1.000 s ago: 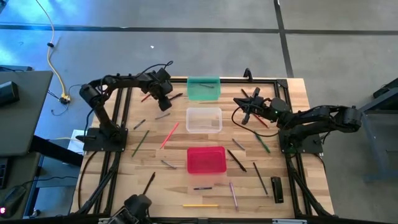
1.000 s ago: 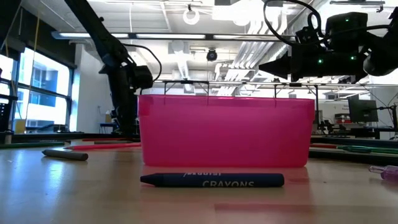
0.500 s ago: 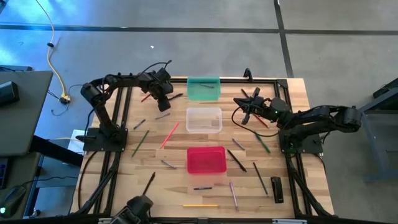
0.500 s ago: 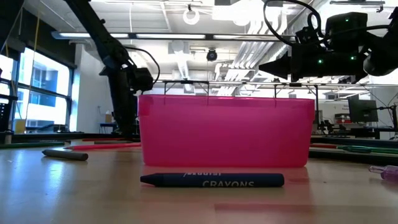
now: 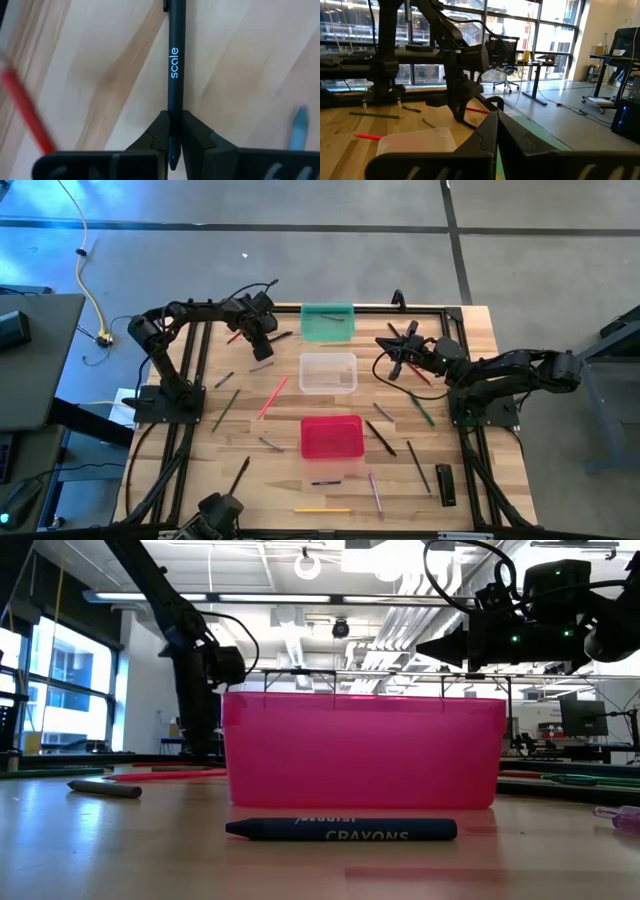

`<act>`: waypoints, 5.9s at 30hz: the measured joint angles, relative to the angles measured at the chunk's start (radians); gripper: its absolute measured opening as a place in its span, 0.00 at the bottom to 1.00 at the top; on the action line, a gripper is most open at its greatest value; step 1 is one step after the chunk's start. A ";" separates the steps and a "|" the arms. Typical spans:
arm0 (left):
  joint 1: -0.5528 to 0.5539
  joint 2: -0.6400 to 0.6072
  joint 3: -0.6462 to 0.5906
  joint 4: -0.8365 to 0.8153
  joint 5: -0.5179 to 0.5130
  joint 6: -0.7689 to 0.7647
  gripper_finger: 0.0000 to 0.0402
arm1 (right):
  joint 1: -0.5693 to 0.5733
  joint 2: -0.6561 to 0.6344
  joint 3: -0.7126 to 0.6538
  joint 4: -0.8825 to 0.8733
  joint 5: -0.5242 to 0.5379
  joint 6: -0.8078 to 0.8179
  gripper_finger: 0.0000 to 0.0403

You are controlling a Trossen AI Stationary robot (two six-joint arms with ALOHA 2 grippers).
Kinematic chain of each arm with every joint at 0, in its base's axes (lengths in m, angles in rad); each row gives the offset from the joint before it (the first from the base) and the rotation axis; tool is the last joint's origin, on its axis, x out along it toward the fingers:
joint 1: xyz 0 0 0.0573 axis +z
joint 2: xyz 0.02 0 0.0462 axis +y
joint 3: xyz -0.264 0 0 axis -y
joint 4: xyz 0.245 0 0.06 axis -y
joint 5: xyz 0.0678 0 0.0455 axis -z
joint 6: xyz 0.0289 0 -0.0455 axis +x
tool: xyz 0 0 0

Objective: Sort crayons/erasers/pens/pencils in bins
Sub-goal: Put the top left black pen into the red bin, then put the right red pencil into the transparent bin

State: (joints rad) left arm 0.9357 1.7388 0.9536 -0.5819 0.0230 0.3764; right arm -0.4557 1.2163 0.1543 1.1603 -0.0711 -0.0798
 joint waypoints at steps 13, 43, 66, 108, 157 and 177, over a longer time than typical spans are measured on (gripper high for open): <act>0.009 -0.293 0.003 -0.142 -0.010 -0.033 0.03 | 0.000 0.000 0.000 0.000 0.000 0.001 0.00; -0.998 -0.352 0.015 0.134 -0.054 -0.678 0.03 | -0.004 0.000 0.000 -0.003 0.000 -0.028 0.00; -1.142 0.204 0.468 -0.041 -0.084 -0.812 0.03 | 0.092 0.000 0.000 -0.008 0.000 0.038 0.00; -1.039 0.316 0.469 -0.027 -0.060 -0.774 0.16 | 0.110 0.000 0.000 -0.007 0.001 0.059 0.00; -0.802 -0.455 -0.749 1.477 0.048 -0.633 0.00 | 0.059 -0.024 0.365 -1.224 0.267 0.209 0.00; -0.556 -0.455 -0.869 1.686 0.262 -0.572 0.00 | -0.190 -0.025 0.453 -1.799 0.128 0.307 0.25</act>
State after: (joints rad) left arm 0.3798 1.2839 0.0845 1.1042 0.2852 -0.1959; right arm -0.6460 1.1915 0.6075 -0.6388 0.0564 0.2269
